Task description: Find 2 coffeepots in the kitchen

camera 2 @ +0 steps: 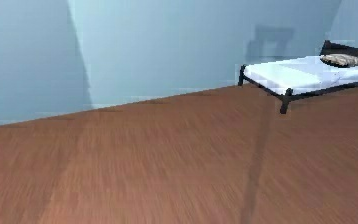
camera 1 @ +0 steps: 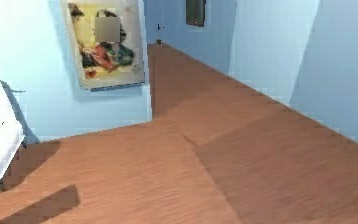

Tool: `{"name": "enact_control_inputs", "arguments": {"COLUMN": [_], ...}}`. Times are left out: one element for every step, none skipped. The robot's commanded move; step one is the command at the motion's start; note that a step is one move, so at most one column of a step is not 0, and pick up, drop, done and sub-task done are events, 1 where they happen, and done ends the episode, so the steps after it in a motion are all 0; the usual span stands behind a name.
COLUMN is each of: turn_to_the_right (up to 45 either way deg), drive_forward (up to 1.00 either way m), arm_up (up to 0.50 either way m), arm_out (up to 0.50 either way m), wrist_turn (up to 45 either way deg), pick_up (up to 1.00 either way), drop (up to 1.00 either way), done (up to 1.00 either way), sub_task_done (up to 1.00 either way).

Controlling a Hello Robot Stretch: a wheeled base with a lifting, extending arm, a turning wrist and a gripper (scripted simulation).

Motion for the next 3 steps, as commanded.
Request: {"name": "enact_control_inputs", "arguments": {"turn_to_the_right": [0.0, 3.0, 0.0], "drive_forward": [1.00, 0.00, 1.00], "arm_up": [0.00, 0.00, 0.00], "arm_out": [0.00, 0.00, 0.00], "wrist_turn": [0.0, 0.0, 0.0], "pick_up": [0.00, 0.00, 0.00], "drop": [0.00, 0.00, 0.00], "done": [0.00, 0.00, 0.00], "sub_task_done": [0.00, 0.00, 0.00]}}
